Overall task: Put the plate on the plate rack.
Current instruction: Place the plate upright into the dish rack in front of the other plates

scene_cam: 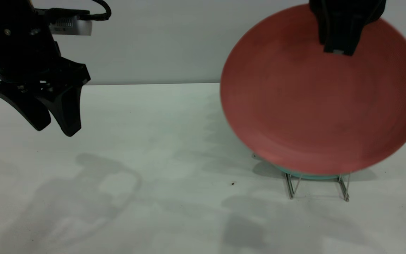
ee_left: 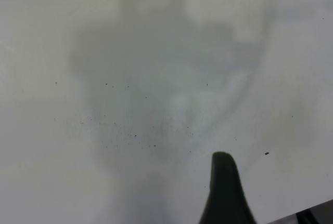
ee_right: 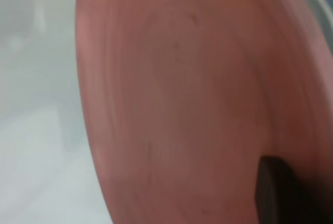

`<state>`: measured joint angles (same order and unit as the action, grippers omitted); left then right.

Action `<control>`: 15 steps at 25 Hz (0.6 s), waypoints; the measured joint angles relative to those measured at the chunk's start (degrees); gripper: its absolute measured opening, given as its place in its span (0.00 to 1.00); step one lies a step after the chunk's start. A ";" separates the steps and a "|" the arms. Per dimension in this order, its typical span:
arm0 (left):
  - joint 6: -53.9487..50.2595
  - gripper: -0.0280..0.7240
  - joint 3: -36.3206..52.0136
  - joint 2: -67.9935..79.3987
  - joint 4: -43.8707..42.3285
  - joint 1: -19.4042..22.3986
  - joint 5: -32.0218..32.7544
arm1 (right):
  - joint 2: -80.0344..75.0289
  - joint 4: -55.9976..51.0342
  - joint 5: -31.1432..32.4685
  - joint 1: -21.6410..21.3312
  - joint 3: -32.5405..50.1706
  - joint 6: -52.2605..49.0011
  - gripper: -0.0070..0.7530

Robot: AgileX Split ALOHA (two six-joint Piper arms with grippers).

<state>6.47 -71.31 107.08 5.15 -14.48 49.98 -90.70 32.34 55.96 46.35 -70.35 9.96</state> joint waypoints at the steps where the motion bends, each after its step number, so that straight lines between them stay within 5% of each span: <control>1: 0.00 0.75 0.00 0.00 0.00 0.00 0.00 | 0.00 1.21 0.20 0.00 0.00 -0.31 0.10; 15: 0.00 0.75 0.00 0.00 0.00 0.00 -0.01 | -2.36 10.44 0.84 0.00 0.53 -4.90 0.10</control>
<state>6.47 -71.31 107.08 5.15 -14.48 49.97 -93.07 42.78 56.80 46.35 -69.82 5.06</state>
